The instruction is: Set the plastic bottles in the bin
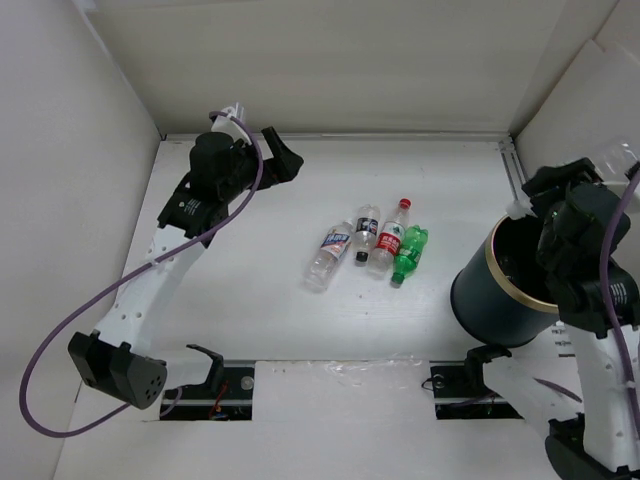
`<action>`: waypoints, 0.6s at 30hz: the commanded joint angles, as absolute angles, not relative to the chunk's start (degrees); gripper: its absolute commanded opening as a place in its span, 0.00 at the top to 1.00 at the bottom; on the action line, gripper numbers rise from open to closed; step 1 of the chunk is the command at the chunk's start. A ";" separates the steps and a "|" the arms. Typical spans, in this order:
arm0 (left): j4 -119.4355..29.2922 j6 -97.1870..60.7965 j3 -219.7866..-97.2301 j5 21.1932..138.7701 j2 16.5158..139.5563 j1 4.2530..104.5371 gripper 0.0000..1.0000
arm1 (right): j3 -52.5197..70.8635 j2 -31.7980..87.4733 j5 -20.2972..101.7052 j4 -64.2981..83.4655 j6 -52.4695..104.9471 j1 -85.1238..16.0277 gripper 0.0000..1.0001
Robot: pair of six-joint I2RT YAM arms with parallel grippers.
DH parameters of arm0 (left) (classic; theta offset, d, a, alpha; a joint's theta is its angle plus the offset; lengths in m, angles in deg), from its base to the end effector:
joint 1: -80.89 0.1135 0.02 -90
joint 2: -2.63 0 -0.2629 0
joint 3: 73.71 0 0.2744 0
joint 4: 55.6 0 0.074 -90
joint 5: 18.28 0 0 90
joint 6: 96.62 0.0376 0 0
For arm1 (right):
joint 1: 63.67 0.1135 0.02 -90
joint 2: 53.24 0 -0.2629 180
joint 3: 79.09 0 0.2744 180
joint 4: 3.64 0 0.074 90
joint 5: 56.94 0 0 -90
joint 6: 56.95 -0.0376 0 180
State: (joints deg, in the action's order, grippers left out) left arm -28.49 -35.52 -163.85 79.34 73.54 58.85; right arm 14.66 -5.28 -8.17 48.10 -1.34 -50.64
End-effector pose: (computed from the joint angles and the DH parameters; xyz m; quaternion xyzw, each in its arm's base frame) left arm 0.2793 -0.1184 0.4371 -0.0014 0.7536 -0.3271 0.5702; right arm 0.1391 0.0067 0.4948 0.3605 0.6396 0.0125 0.6789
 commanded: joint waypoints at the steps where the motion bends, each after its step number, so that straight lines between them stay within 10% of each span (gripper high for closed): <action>1: -33.04 -34.92 -161.75 82.17 73.73 58.83 0.00 | 12.30 -8.31 -18.62 60.31 -6.05 -55.31 0.95; 7: -31.81 -33.69 -161.75 82.79 74.26 58.83 0.00 | 6.67 -12.11 -17.39 60.32 -6.06 -56.73 0.85; 8: -31.81 -33.69 -161.75 82.19 74.78 58.83 0.00 | 6.66 -12.11 -17.39 60.32 -6.06 -56.73 0.71; 9: -31.81 -33.69 -161.75 82.18 74.79 58.83 0.00 | 6.66 -11.41 -18.00 60.32 -6.58 -56.73 0.09; 10: -31.28 -32.82 -161.75 82.18 75.57 58.83 0.00 | 6.66 -11.41 -18.00 60.32 -6.59 -56.73 0.00; 18: -32.16 -30.52 -159.99 83.85 87.60 58.83 0.00 | 18.07 -6.58 -21.17 62.95 -5.10 -57.26 0.00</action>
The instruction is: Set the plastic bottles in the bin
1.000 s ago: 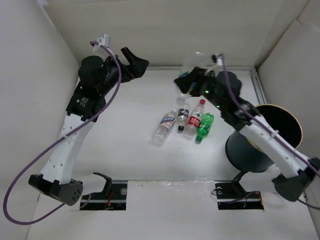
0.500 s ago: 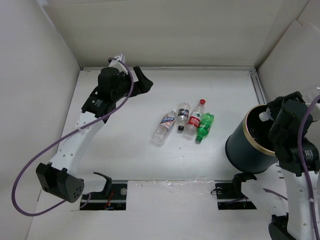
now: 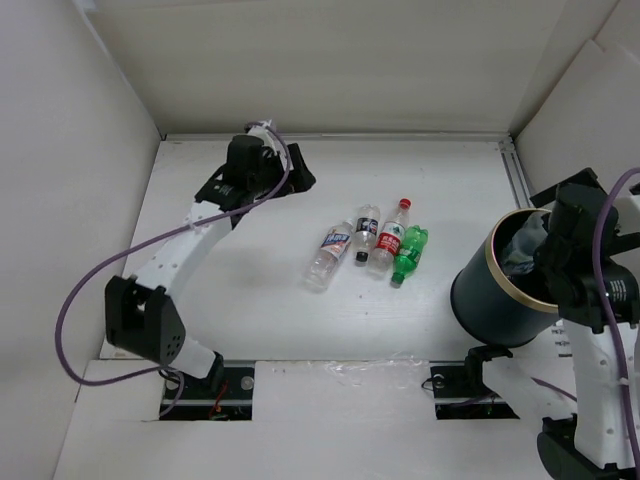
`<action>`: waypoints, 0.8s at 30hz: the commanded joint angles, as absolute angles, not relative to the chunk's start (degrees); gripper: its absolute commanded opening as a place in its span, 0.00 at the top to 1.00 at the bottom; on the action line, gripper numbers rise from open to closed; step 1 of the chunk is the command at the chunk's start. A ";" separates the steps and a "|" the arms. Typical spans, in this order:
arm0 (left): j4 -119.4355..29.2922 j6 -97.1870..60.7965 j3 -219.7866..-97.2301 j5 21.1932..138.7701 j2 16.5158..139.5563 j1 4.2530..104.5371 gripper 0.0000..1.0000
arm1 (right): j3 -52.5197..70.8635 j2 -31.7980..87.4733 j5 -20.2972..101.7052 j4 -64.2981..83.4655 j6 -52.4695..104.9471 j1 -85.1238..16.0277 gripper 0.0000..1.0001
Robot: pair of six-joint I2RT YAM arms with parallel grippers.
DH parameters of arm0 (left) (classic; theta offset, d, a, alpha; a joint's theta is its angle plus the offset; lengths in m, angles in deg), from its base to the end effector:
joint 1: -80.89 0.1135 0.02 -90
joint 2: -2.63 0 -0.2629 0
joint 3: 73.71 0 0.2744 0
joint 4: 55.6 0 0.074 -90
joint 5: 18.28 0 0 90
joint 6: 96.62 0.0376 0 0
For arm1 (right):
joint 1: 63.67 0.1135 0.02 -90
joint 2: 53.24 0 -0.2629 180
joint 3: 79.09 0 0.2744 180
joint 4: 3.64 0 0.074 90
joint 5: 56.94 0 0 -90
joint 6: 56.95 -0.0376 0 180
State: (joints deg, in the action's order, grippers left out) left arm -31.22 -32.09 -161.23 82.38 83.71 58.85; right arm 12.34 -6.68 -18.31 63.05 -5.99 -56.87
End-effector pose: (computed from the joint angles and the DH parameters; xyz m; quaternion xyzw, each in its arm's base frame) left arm 0.3287 -0.1406 0.3698 0.0305 0.8065 -0.3047 0.5058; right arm 0.1268 -0.0145 0.4617 0.4406 0.6495 -0.1339 0.6050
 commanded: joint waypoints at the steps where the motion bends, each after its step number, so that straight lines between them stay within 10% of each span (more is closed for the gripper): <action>1: -32.16 -30.00 -159.99 83.85 88.40 58.83 0.00 | 18.87 -6.57 -21.17 62.95 -4.48 -57.26 0.00; 24: -20.73 -30.69 -171.42 62.68 113.28 41.43 0.00 | 11.76 -9.12 11.88 50.91 3.87 -56.73 0.00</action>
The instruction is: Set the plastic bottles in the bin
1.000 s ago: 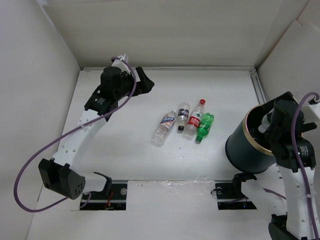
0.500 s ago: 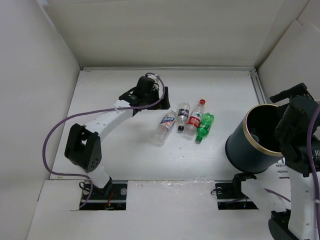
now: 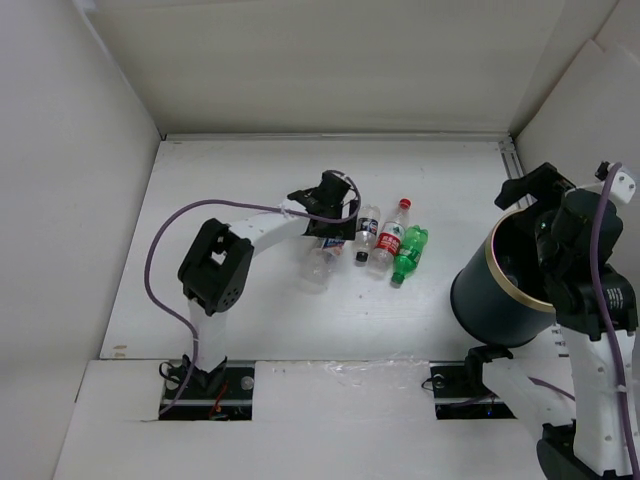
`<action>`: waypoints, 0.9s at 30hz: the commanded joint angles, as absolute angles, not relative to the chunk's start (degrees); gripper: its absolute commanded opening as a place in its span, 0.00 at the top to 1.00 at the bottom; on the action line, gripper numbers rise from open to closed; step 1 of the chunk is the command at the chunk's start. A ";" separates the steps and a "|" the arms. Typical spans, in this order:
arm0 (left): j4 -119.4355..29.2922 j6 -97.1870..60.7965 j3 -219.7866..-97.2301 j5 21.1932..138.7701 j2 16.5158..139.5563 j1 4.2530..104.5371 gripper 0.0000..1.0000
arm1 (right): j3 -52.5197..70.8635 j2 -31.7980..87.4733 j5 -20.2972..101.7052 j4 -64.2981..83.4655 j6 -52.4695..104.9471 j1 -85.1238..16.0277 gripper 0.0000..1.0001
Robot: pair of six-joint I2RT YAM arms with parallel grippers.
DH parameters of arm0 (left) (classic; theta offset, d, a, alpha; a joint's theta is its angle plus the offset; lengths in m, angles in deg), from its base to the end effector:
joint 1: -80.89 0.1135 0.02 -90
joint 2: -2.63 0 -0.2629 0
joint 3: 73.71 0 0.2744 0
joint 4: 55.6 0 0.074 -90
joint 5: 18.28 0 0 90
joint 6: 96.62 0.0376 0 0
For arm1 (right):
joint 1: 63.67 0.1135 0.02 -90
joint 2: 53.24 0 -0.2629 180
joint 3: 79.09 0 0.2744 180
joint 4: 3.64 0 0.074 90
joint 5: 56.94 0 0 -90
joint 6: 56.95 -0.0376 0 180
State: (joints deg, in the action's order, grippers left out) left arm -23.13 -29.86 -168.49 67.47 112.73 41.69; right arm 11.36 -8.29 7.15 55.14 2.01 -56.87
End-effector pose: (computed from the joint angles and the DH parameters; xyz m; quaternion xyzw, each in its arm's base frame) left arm 0.3504 -0.2822 0.2053 0.1162 0.9251 -0.1569 0.3257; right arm 0.1322 -0.0008 0.4702 0.2965 0.7179 0.0298 0.6291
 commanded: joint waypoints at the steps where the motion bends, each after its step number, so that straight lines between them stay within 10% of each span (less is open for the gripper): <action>1: -19.86 -30.70 -172.03 61.97 114.76 41.43 0.00 | 11.76 -9.64 12.40 50.91 3.87 -56.73 0.00; 8: -15.37 -37.20 -172.65 51.68 118.12 42.04 0.29 | 11.23 -9.65 17.50 49.77 4.40 -56.20 0.00; 16: -17.22 -39.31 -167.55 52.12 113.03 45.91 1.00 | 9.48 -8.60 32.12 46.00 6.07 -56.20 0.00; 27: -32.06 -35.27 -177.91 67.83 87.98 45.91 1.00 | 7.54 -0.61 63.74 23.78 4.58 -43.66 0.00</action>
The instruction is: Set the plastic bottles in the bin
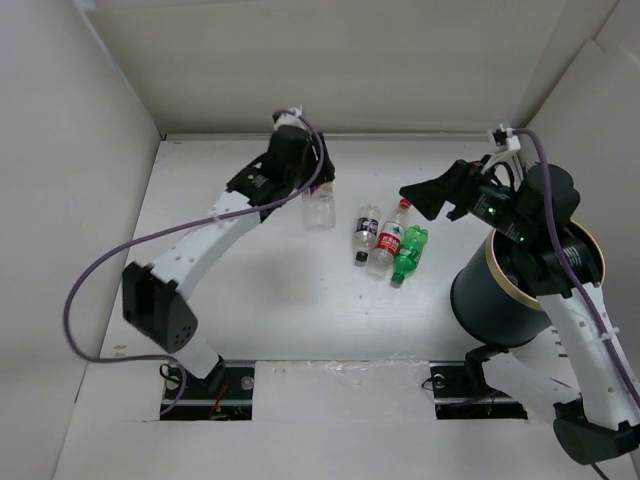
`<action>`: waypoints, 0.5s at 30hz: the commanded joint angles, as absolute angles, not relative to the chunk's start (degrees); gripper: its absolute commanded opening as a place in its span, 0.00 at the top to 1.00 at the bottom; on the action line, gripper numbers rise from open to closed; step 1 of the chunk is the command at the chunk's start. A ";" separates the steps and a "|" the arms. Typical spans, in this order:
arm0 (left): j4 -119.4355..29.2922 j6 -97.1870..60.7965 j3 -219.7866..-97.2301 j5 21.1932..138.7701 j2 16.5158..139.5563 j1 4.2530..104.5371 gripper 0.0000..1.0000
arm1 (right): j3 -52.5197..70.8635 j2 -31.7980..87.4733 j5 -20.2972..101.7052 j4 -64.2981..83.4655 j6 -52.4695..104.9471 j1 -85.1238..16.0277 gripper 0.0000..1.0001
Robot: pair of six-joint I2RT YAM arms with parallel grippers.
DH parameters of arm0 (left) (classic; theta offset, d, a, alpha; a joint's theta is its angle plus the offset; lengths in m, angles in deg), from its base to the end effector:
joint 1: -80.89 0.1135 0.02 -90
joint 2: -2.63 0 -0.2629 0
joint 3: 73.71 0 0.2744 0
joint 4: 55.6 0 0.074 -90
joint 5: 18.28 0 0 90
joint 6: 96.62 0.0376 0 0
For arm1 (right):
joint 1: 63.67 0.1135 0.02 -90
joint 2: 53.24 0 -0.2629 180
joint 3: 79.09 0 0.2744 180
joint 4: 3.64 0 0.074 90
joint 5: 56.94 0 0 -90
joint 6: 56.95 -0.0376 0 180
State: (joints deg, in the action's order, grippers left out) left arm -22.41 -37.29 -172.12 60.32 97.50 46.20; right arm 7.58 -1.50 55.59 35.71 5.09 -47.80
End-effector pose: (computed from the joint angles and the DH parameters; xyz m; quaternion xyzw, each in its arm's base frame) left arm 0.3434 -0.2287 0.3376 -0.0197 0.8614 -0.1978 0.4673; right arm 0.1794 0.0660 0.4687 -0.0562 0.7297 0.3817 0.5646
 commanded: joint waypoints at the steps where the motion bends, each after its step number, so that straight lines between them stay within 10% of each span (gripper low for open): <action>1: -32.07 -35.27 -179.57 69.25 87.36 45.91 1.00 | 7.54 0.45 63.74 22.36 4.58 -42.42 0.00; 15: -34.61 -37.73 -186.71 83.15 82.44 45.21 1.00 | 15.01 21.90 60.66 4.87 3.35 -25.62 0.00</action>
